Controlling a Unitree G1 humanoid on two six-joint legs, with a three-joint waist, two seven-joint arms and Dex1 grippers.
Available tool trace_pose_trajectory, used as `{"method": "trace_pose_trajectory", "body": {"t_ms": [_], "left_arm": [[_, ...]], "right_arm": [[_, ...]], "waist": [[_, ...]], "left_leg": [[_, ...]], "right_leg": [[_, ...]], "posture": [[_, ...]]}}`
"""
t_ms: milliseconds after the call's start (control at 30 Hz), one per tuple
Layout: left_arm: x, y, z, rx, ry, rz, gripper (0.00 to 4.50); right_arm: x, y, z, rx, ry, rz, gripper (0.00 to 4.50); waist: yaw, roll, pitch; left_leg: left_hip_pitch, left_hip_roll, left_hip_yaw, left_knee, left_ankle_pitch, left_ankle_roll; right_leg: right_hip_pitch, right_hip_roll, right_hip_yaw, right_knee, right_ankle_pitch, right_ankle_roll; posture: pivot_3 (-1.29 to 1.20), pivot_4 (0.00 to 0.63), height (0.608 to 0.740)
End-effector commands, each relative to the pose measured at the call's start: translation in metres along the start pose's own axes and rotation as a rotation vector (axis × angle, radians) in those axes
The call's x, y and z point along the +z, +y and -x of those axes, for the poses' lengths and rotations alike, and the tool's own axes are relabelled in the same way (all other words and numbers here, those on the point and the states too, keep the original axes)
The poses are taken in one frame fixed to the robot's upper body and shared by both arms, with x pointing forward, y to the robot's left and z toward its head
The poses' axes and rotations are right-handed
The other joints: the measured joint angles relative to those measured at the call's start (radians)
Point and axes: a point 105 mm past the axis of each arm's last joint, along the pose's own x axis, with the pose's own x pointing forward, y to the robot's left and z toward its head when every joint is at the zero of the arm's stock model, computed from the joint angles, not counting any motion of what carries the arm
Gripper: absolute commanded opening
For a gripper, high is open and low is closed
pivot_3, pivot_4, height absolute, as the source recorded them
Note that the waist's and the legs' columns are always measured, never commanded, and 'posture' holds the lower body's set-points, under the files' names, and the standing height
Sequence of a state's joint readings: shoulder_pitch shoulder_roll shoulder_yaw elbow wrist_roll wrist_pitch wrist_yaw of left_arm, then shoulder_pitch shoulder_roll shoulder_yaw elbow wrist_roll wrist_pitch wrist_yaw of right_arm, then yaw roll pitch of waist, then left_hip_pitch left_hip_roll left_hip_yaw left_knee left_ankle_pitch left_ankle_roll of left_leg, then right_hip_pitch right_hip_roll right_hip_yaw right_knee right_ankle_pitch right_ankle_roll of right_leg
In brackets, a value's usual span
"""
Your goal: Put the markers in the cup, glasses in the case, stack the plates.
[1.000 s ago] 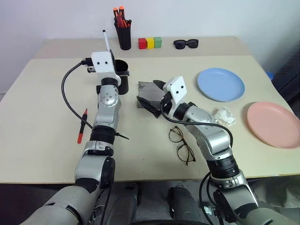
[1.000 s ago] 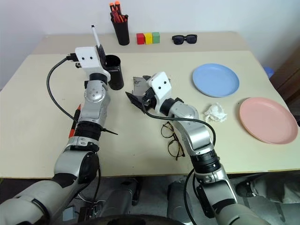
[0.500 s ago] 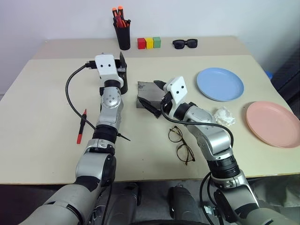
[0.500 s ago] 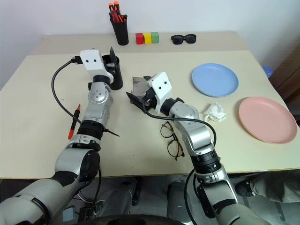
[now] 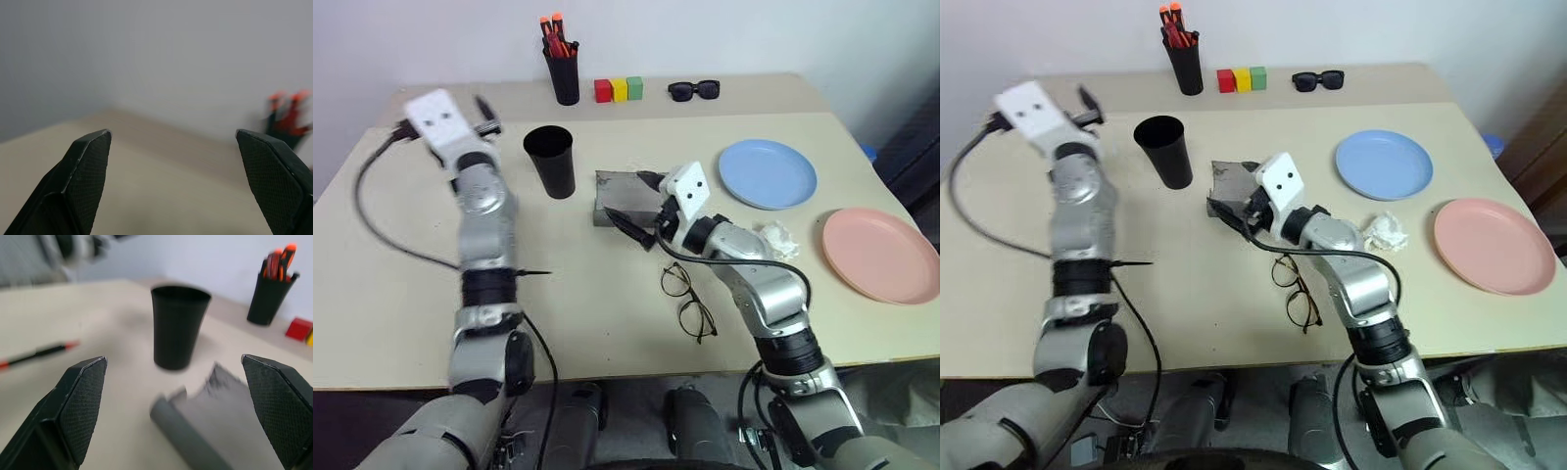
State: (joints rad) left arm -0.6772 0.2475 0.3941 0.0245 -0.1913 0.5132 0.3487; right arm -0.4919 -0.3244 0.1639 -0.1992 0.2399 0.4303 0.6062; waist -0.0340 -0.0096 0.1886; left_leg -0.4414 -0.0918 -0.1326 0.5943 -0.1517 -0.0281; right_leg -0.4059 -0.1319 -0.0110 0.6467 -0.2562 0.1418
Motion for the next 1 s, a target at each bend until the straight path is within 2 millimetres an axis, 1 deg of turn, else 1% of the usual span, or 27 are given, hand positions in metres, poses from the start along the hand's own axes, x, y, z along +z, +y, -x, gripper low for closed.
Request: {"method": "trace_pose_trajectory", "body": {"t_ms": [33, 133, 167, 200, 267, 333, 400, 467, 533, 567, 633, 800, 833, 867, 900, 933, 967, 1000], "left_arm": [[-0.012, 0.008, 0.022, -0.14, 0.212, -0.066, 4.17], [-0.032, 0.021, 0.044, -0.248, 0.418, -0.173, 4.17], [-0.044, 0.031, 0.052, -0.247, 0.541, -0.194, 4.17], [-0.051, 0.038, 0.058, -0.243, 0.626, -0.203, 4.17], [-0.059, 0.047, 0.065, -0.22, 0.731, -0.223, 4.17], [-0.067, 0.054, 0.07, -0.22, 0.79, -0.294, 4.17], [-0.071, 0.056, 0.072, -0.223, 0.816, -0.324, 4.17], [-0.074, 0.055, 0.074, -0.247, 0.833, -0.34, 4.17], [-0.079, 0.053, 0.076, -0.265, 0.858, -0.356, 4.17], [-0.083, 0.054, 0.077, -0.264, 0.874, -0.353, 3.94], [-0.087, 0.055, 0.076, -0.255, 0.895, -0.34, 3.32], [-0.088, 0.057, 0.073, -0.231, 0.91, -0.313, 0.82], [-0.088, 0.057, 0.073, -0.227, 0.91, -0.312, 0.23], [-0.085, 0.055, 0.07, -0.218, 0.894, -0.295, 0.11], [-0.078, 0.052, 0.066, -0.209, 0.853, -0.265, 0.11], [-0.068, 0.047, 0.059, -0.203, 0.775, -0.224, 0.11], [-0.055, 0.042, 0.05, -0.196, 0.661, -0.17, 0.11], [-0.035, 0.036, 0.039, -0.197, 0.503, -0.118, 0.11]], "right_arm": [[0.01, 0.0, 0.011, 0.054, -0.024, 0.023, 4.5], [0.004, -0.004, 0.017, 0.075, 0.005, 0.025, 4.5], [0.002, -0.004, 0.018, 0.093, 0.017, 0.026, 4.5], [0.001, -0.004, 0.019, 0.105, 0.025, 0.027, 4.5], [-0.001, -0.002, 0.021, 0.133, 0.038, 0.028, 4.5], [-0.005, 0.006, 0.028, 0.202, 0.067, 0.019, 4.5], [-0.007, 0.012, 0.034, 0.256, 0.09, 0.015, 4.5], [-0.012, 0.019, 0.043, 0.312, 0.122, 0.018, 4.5], [-0.016, 0.021, 0.049, 0.322, 0.139, 0.019, 4.5], [-0.018, 0.02, 0.049, 0.309, 0.143, 0.021, 4.5], [-0.02, 0.019, 0.05, 0.295, 0.145, 0.023, 4.5], [-0.022, 0.022, 0.052, 0.289, 0.145, 0.018, 4.5], [-0.023, 0.022, 0.052, 0.289, 0.146, 0.017, 4.5], [-0.023, 0.023, 0.052, 0.288, 0.148, 0.018, 4.5], [-0.024, 0.023, 0.053, 0.288, 0.15, 0.018, 4.5], [-0.024, 0.024, 0.053, 0.288, 0.152, 0.018, 4.5], [-0.024, 0.024, 0.053, 0.287, 0.153, 0.02, 4.5], [-0.024, 0.023, 0.053, 0.286, 0.151, 0.023, 4.5]], "waist": [[0.0, 0.0, 0.0], [0.001, 0.0, 0.0], [0.001, 0.0, 0.0], [0.001, 0.0, 0.0], [-0.003, 0.0, 0.0], [-0.004, 0.0, 0.0], [-0.003, 0.0, 0.0], [0.003, 0.0, 0.0], [0.013, 0.0, 0.0], [0.015, 0.0, 0.0], [0.018, 0.0, 0.0], [0.019, 0.0, 0.0], [0.019, 0.0, 0.0], [0.019, 0.0, 0.0], [0.02, 0.0, 0.0], [0.021, 0.0, 0.0], [0.022, -0.001, 0.0], [0.024, -0.001, 0.0]], "left_leg": [[0.0, 0.0, 0.0, 0.0, 0.0, 0.0], [0.0, 0.0, -0.001, 0.001, 0.001, -0.002], [0.0, 0.001, -0.001, 0.002, 0.001, -0.002], [0.0, 0.001, -0.001, 0.002, 0.001, -0.002], [0.001, 0.001, -0.001, 0.001, 0.001, -0.002], [0.001, 0.001, -0.001, 0.001, 0.001, -0.002], [0.001, 0.001, -0.001, 0.001, 0.001, -0.002], [0.001, 0.002, -0.001, 0.001, 0.001, -0.003], [0.001, 0.002, -0.001, 0.001, 0.001, -0.003], [0.001, 0.002, -0.001, 0.001, 0.0, -0.004], [0.001, 0.002, 0.0, 0.001, 0.0, -0.004], [0.001, 0.003, 0.0, 0.0, 0.0, -0.005], [0.001, 0.003, 0.0, 0.0, -0.001, -0.005], [0.001, 0.003, 0.0, 0.0, 0.0, -0.005], [0.001, 0.003, 0.0, 0.0, 0.0, -0.005], [0.001, 0.003, 0.0, 0.0, 0.0, -0.005], [0.001, 0.003, 0.0, 0.0, 0.0, -0.005], [0.0, 0.003, 0.0, 0.0, 0.0, -0.005]], "right_leg": [[0.0, 0.0, 0.0, 0.001, 0.0, 0.0], [0.0, 0.0, 0.0, 0.002, 0.0, 0.0], [0.0, 0.001, 0.0, 0.002, 0.0, -0.001], [0.0, 0.001, 0.0, 0.002, 0.0, -0.001], [0.0, 0.001, 0.0, 0.002, 0.0, -0.001], [0.0, 0.001, 0.0, 0.002, 0.0, -0.001], [0.0, 0.001, 0.0, 0.002, 0.0, -0.001], [0.0, 0.001, 0.0, 0.002, 0.0, -0.001], [0.0, 0.001, 0.001, 0.001, 0.0, -0.001], [0.0, 0.001, 0.001, 0.001, 0.0, -0.001], [0.0, 0.0, 0.002, 0.0, 0.0, -0.001], [-0.001, 0.0, 0.002, 0.0, 0.0, -0.001], [-0.001, 0.0, 0.002, 0.001, 0.0, -0.001], [-0.001, 0.0, 0.002, 0.001, 0.0, -0.001], [-0.001, 0.0, 0.002, 0.0, 0.0, -0.001], [-0.001, 0.0, 0.002, 0.0, 0.0, -0.001], [-0.001, 0.0, 0.002, 0.0, 0.0, -0.001], [-0.001, 0.0, 0.002, 0.0, 0.0, -0.001]], "posture": [[0.0, 0.15, 0.74], [0.0, 0.15, 0.74], [0.0, 0.15, 0.74], [0.0, 0.15, 0.74], [0.0, 0.15, 0.74], [0.0, 0.15, 0.74], [0.0, 0.15, 0.74], [0.0, 0.15, 0.74], [0.0, 0.15, 0.74], [0.0, 0.15, 0.74], [0.0, 0.15, 0.74], [0.0, 0.15, 0.74], [0.0, 0.15, 0.74], [0.0, 0.15, 0.74], [0.0, 0.15, 0.74], [0.0, 0.15, 0.74], [0.0, 0.15, 0.74], [0.0, 0.15, 0.74]]}}
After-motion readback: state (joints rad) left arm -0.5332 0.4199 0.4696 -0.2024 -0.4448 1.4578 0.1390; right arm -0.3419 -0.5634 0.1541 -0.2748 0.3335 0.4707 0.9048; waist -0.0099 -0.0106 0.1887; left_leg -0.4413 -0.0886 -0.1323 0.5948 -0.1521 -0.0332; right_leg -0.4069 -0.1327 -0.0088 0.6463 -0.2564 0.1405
